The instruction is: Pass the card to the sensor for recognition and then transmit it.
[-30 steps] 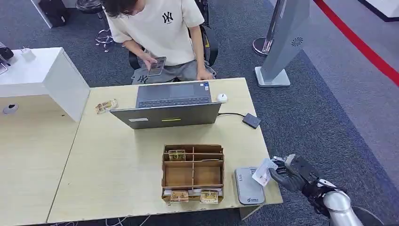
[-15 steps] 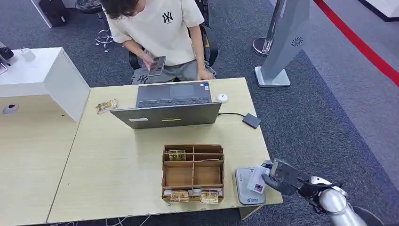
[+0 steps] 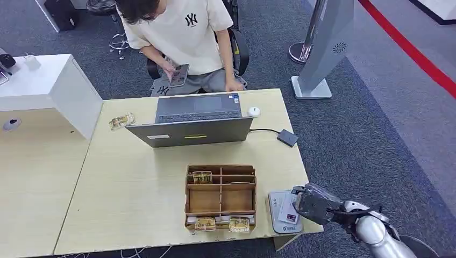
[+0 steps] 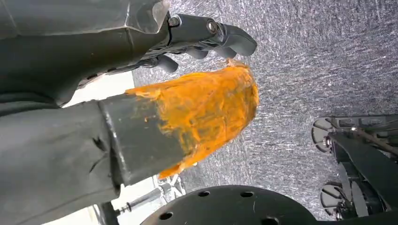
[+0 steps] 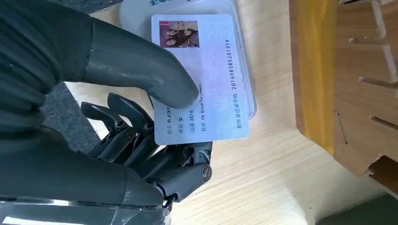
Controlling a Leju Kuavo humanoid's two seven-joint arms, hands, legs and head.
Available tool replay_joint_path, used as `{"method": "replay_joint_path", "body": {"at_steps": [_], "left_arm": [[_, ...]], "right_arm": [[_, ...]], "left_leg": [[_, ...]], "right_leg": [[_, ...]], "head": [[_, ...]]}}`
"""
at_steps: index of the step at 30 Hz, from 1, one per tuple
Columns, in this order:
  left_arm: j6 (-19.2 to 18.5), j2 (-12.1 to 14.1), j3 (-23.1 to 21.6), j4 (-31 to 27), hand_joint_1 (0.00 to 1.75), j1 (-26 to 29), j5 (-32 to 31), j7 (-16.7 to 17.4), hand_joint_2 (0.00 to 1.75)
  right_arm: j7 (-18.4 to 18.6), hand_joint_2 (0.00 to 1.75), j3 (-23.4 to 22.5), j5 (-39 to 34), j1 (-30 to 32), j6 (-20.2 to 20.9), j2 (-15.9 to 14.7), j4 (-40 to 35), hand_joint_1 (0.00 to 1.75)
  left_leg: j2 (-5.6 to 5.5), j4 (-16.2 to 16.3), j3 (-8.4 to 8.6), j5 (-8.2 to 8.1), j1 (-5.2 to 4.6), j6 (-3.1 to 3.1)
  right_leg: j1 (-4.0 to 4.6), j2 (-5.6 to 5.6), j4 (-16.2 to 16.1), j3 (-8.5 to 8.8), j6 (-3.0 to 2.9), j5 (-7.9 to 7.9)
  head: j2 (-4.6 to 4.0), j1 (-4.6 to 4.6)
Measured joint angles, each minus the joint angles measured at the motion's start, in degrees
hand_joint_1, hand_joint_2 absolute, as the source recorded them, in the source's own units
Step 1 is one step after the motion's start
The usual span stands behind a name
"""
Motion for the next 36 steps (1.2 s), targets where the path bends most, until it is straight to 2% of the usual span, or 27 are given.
{"method": "replay_joint_path", "body": {"at_steps": [29, 36], "left_arm": [[-0.5, 0.0, 0.0, 0.0, 0.0, -0.01, -1.03, 0.0, 0.0], [-0.48, 0.0, 0.0, 0.0, 0.0, 0.0, -1.2, 0.04, 0.0]], "right_arm": [[0.02, 1.75, 1.9, 1.77, -5.91, -3.36, 0.35, 10.77, 1.75], [0.0, 1.75, 1.97, 3.8, -5.98, -6.43, 1.75, 11.26, 1.75]], "left_leg": [[-0.01, 0.0, 0.0, 0.0, 0.0, 0.0], [-0.01, 0.0, 0.0, 0.0, 0.0, 0.0]], "right_leg": [[0.0, -0.01, 0.0, 0.0, 0.0, 0.0], [0.0, 0.0, 0.0, 0.0, 0.0, 0.0]], "head": [[0.0, 0.0], [0.0, -0.02]]}}
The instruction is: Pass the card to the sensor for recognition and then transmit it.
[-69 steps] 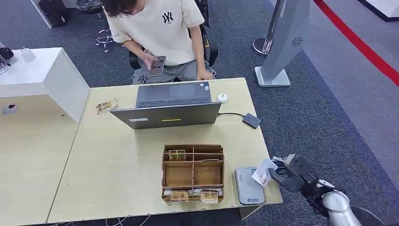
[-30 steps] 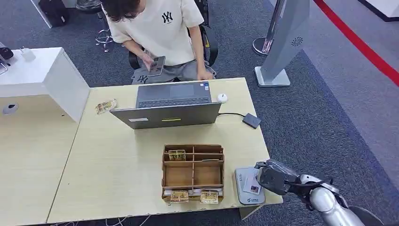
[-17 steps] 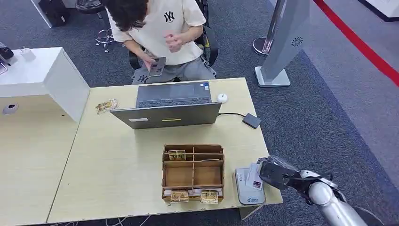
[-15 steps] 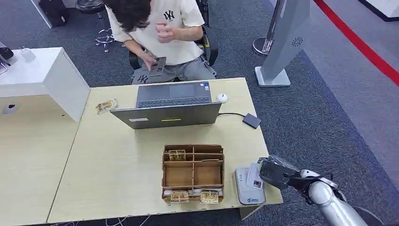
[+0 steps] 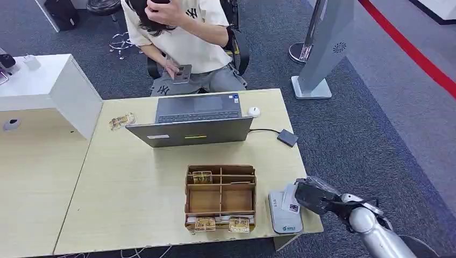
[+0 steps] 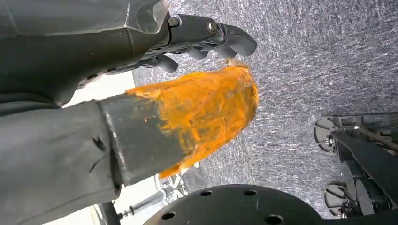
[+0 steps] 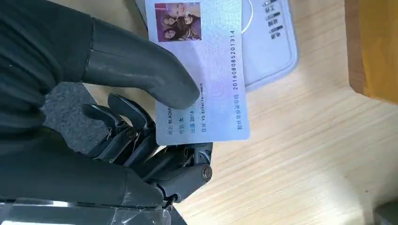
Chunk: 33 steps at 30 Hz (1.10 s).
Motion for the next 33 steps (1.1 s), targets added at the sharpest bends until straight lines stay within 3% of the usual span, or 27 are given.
{"method": "replay_joint_path", "body": {"at_steps": [9, 15, 21, 27, 33], "left_arm": [[0.46, -0.37, 0.0, 0.0, 0.0, 0.0, 0.02, 0.0, 0.0], [0.59, -0.98, 0.0, 0.0, 0.0, 0.01, -0.7, 0.0, 0.0], [0.57, -1.33, -0.02, 0.0, 0.0, 0.07, -1.81, 0.13, 0.0], [0.48, -1.46, -0.28, 0.0, 0.0, 0.08, -2.82, 0.15, 0.0], [0.02, -1.44, -1.0, 0.0, 0.0, 0.06, -3.87, 0.17, 0.0]], "right_arm": [[-1.01, 1.75, -2.98, 1.62, 1.44, -11.24, 7.3, -4.44, 1.75], [-5.45, 1.75, -8.48, 0.98, 4.55, -23.2, 14.78, -14.24, 1.75], [-10.19, 1.75, -12.13, 2.21, 7.83, -31.29, 20.12, -24.08, 1.75], [-14.14, 1.75, -12.72, 8.13, 10.62, -38.36, 23.36, -31.39, 1.75], [-14.73, 1.75, -10.02, 20.2, 10.96, -45.69, 24.35, -34.05, 1.75]], "left_leg": [[0.01, 0.0, 0.02, 0.01, 0.02, -0.01], [-0.04, -0.01, -0.02, 0.01, 0.02, -0.02], [-0.03, -0.01, -0.03, 0.0, 0.0, -0.01], [-0.03, -0.01, -0.02, 0.0, 0.01, -0.01], [-0.02, -0.03, -0.04, 0.0, 0.02, -0.01]], "right_leg": [[0.01, 0.01, 0.01, -0.01, -0.01, 0.0], [0.01, -0.03, 0.01, -0.03, -0.03, -0.03], [0.0, -0.01, 0.01, -0.05, -0.03, -0.04], [0.01, -0.01, 0.01, -0.05, -0.03, -0.04], [0.01, 0.0, 0.01, -0.03, -0.03, -0.03]], "head": [[0.0, 0.02], [0.0, 0.07], [0.0, 0.02], [0.0, 0.02], [0.0, 0.04]]}}
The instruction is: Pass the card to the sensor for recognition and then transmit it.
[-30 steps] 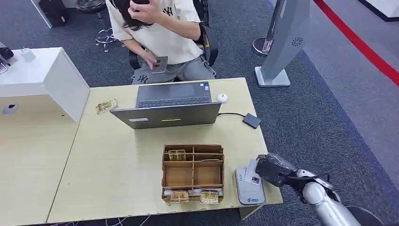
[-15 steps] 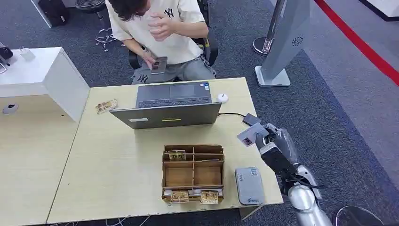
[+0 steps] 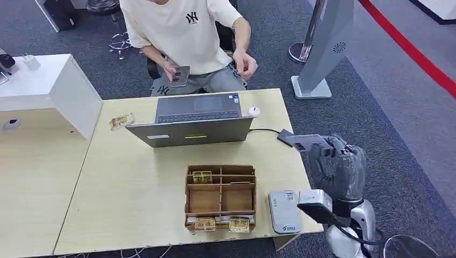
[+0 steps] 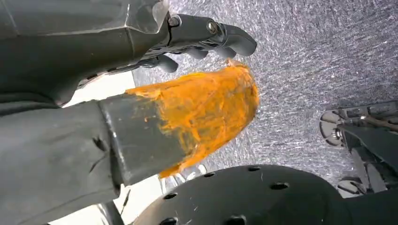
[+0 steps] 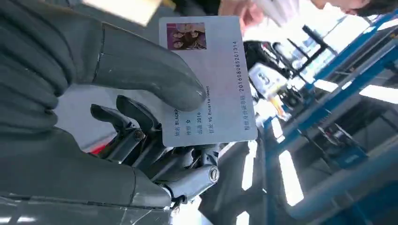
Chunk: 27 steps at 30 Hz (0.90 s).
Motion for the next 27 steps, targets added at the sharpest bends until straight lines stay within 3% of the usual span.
{"method": "replay_joint_path", "body": {"at_steps": [4, 13, 19, 23, 27], "left_arm": [[-0.63, 0.07, -0.83, 0.0, 0.0, -0.1, -1.16, 0.26, 0.0], [-1.25, 0.13, -3.89, 0.0, 0.0, -0.35, -4.31, 0.33, 0.0], [-1.66, 0.17, -5.42, 0.0, 0.0, -0.42, -5.36, 0.33, 0.0], [-1.79, 0.33, -6.53, 0.0, 0.0, -0.51, -6.34, 0.65, 0.0], [-1.95, 0.39, -7.26, 0.0, 0.0, -0.54, -7.0, 0.9, 0.0]], "right_arm": [[1.56, 1.75, 4.13, 10.97, -2.65, -3.83, 0.09, 0.74, 1.75], [3.98, 1.75, 10.71, 30.15, -15.03, -4.14, 3.03, 9.74, 1.75], [6.58, 1.75, 12.18, 36.54, -20.25, -4.16, 4.72, 15.37, 1.75], [12.82, 1.75, 14.37, 42.03, -24.24, -4.16, 4.87, 18.98, 1.75], [22.51, 1.75, 18.13, 43.53, -28.14, -4.22, 4.09, 22.21, 1.75]], "left_leg": [[0.04, 0.0, 0.03, 0.01, 0.0, -0.02], [0.05, 0.0, 0.05, 0.1, 0.01, -0.01], [-0.01, 0.0, 0.01, 0.12, 0.0, 0.01], [-0.01, 0.01, 0.01, 0.12, 0.0, 0.01], [0.01, 0.01, 0.02, 0.12, 0.0, 0.01]], "right_leg": [[0.0, 0.02, 0.01, 0.01, -0.01, 0.01], [0.01, 0.03, 0.05, 0.01, -0.03, 0.03], [0.0, 0.01, 0.05, -0.01, -0.03, 0.03], [0.0, 0.0, 0.05, -0.01, -0.03, 0.03], [0.0, 0.01, 0.05, -0.02, -0.03, 0.03]], "head": [[0.0, -0.02], [0.0, -0.02], [0.0, -0.02], [0.0, 0.0], [0.0, -0.02]]}}
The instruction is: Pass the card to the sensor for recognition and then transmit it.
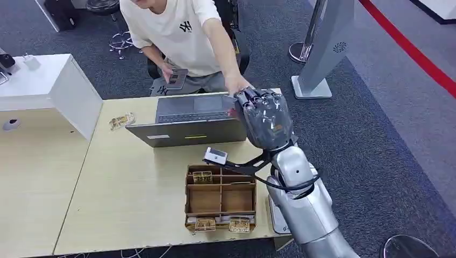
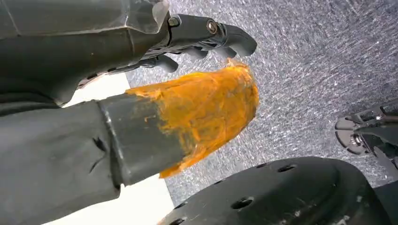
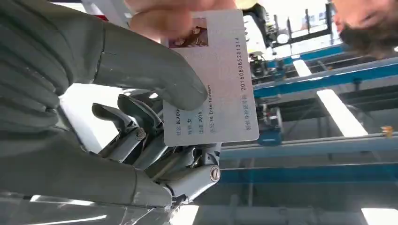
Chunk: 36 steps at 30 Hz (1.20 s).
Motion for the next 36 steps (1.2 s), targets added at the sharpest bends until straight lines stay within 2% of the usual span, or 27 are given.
{"method": "replay_joint_path", "body": {"at_steps": [3, 4, 5, 8, 10, 16, 21, 24, 25, 26, 27, 29, 30, 31, 32, 33, 34, 36], "left_arm": [[-0.09, 0.0, -0.44, 0.0, 0.0, 0.02, -0.22, 0.0, 0.0], [-0.13, 0.0, -0.48, 0.0, 0.0, 0.03, -0.24, 0.0, 0.0], [-0.22, 0.02, -0.52, 0.0, 0.0, 0.02, -0.26, 0.0, 0.0], [-0.48, 0.02, -0.57, 0.0, 0.0, 0.02, -0.28, 0.02, 0.0], [-0.5, 0.04, -0.57, 0.0, 0.0, 0.02, -0.26, 0.02, 0.0], [-0.5, 0.09, -0.57, 0.0, 0.0, 0.07, -0.15, 0.11, 0.0], [-0.48, 0.15, -0.57, 0.0, 0.0, 0.06, 0.04, 0.2, 0.0], [-0.35, 0.17, -0.59, 0.0, 0.0, 0.17, 0.35, 0.28, 0.0], [-0.31, 0.17, -0.57, 0.0, 0.0, 0.16, 0.55, 0.28, 0.0], [-0.26, 0.17, -0.59, 0.0, 0.0, 0.15, 0.83, 0.28, 0.0], [-0.13, 0.17, -0.59, 0.0, 0.0, 0.2, 1.2, 0.31, 0.0], [0.04, 0.17, -0.59, 0.0, 0.0, 0.28, 1.42, 0.5, 0.0], [0.17, 0.15, -0.59, 0.0, 0.0, 0.24, 1.64, 0.54, 0.0], [0.31, 0.09, -0.59, 0.0, 0.0, 0.23, 1.99, 0.77, 0.0], [0.55, 0.02, -0.59, 0.0, 0.0, 0.24, 2.41, 1.27, 0.0], [0.81, -0.09, -0.59, 0.0, 0.0, 0.24, 2.78, 1.72, 0.0], [1.03, -0.11, -0.59, 0.0, 0.0, 0.24, 3.02, 1.92, 0.0], [1.46, -0.33, -0.57, 0.0, 0.0, 0.12, 3.26, 2.14, 0.0]], "right_arm": [[9.39, 1.75, 5.09, 0.02, -3.61, -0.02, -2.84, 2.47, 1.75], [11.79, 1.75, 6.74, 0.02, -4.7, -0.02, -3.72, 3.17, 0.58], [14.84, 1.75, 9.25, 0.02, -5.93, -0.02, -5.04, 4.19, 0.0], [23.7, 1.75, 15.65, 0.02, -9.19, -0.02, -8.1, 7.14, 0.0], [26.45, 1.75, 19.27, 0.02, -10.19, -0.02, -9.57, 8.71, 0.0], [29.61, 1.75, 24.16, 0.02, -10.71, -0.05, -13.31, 9.73, 0.0], [32.0, 1.75, 26.18, 0.02, -10.47, -0.07, -15.43, 6.97, 0.0], [30.46, 1.75, 25.7, 0.02, -7.71, -0.11, -16.08, 1.65, 0.0], [28.18, 1.75, 25.06, 0.02, -6.0, -0.11, -16.13, -0.47, 0.0], [24.95, 1.75, 23.6, 0.02, -3.86, -0.13, -16.13, -3.23, 0.0], [20.23, 1.75, 21.43, 0.02, -1.07, -0.15, -15.54, -6.28, 0.0], [13.11, 1.75, 17.82, 0.02, 3.42, -0.18, -13.7, -10.55, 0.0], [10.77, 1.75, 16.03, 0.02, 5.71, -0.18, -12.7, -12.71, 0.28], [9.0, 1.75, 14.57, -0.02, 7.88, -0.18, -11.6, -14.59, 0.82], [6.81, 1.75, 13.3, -0.37, 10.08, -0.18, -10.53, -16.36, 1.03], [4.28, 1.75, 12.02, -1.22, 12.4, -0.18, -9.1, -18.16, 1.55], [2.46, 1.75, 11.18, -1.82, 14.24, -0.18, -7.95, -19.31, 1.66], [-2.6, 1.75, 9.62, -3.99, 17.26, -0.18, -5.95, -20.81, 1.69]], "left_leg": [[0.0, 0.0, -0.01, 0.01, -0.01, 0.01], [-0.01, 0.01, 0.0, 0.01, -0.01, 0.01], [0.02, 0.01, 0.0, 0.02, -0.02, 0.03], [0.01, 0.03, 0.0, 0.02, -0.02, 0.03], [0.0, 0.04, 0.01, 0.02, -0.01, 0.03], [-0.04, 0.04, -0.02, 0.01, -0.01, 0.03], [-0.03, 0.04, 0.0, 0.01, -0.01, 0.04], [-0.04, 0.04, -0.02, 0.01, -0.01, 0.03], [-0.04, 0.03, -0.02, 0.01, 0.0, 0.04], [-0.08, 0.03, -0.03, 0.0, 0.03, 0.03], [-0.18, 0.03, -0.08, -0.02, 0.02, 0.02], [-0.17, 0.01, -0.09, -0.05, 0.02, -0.01], [-0.18, 0.01, -0.08, -0.05, 0.02, -0.01], [-0.18, 0.0, -0.08, -0.05, 0.03, -0.01], [-0.18, -0.01, -0.09, -0.08, 0.03, -0.05], [-0.17, -0.02, -0.09, -0.09, 0.03, -0.07], [-0.15, -0.03, -0.08, -0.09, 0.03, -0.07], [-0.12, -0.03, -0.05, -0.09, 0.03, -0.07]], "right_leg": [[-0.01, 0.0, 0.0, 0.0, 0.01, 0.02], [-0.01, 0.0, 0.0, 0.0, 0.0, 0.04], [-0.01, 0.0, 0.0, 0.0, 0.01, 0.05], [-0.01, 0.0, 0.0, 0.0, 0.01, 0.05], [-0.01, 0.0, 0.0, 0.0, 0.01, 0.05], [0.0, -0.01, 0.0, -0.03, 0.01, 0.04], [-0.01, 0.0, -0.01, -0.05, 0.01, 0.04], [-0.01, -0.01, -0.01, -0.06, 0.02, 0.03], [0.0, -0.02, -0.01, -0.05, 0.01, 0.02], [0.02, -0.05, -0.01, -0.03, 0.02, -0.03], [0.02, -0.15, -0.01, -0.03, 0.01, -0.03], [0.02, -0.13, -0.01, -0.06, 0.0, -0.04], [0.02, -0.14, -0.01, -0.07, -0.01, -0.06], [0.02, -0.14, -0.01, -0.06, -0.01, -0.08], [0.03, -0.14, -0.01, -0.06, 0.01, -0.1], [0.03, -0.14, -0.01, -0.06, 0.02, -0.11], [0.02, -0.12, -0.01, -0.07, 0.01, -0.11], [0.03, -0.1, -0.01, -0.07, 0.02, -0.12]], "head": [[0.0, 0.02], [0.0, 0.0], [0.0, 0.0], [0.0, 0.0], [0.0, 0.02], [0.0, 0.02], [0.0, 0.0], [0.0, -0.02], [0.0, -0.02], [0.0, 0.04], [0.0, 0.02], [0.0, -0.02], [0.0, 0.02], [0.0, 0.0], [0.0, 0.04], [0.0, 0.02], [0.0, 0.0], [0.0, 0.02]]}}
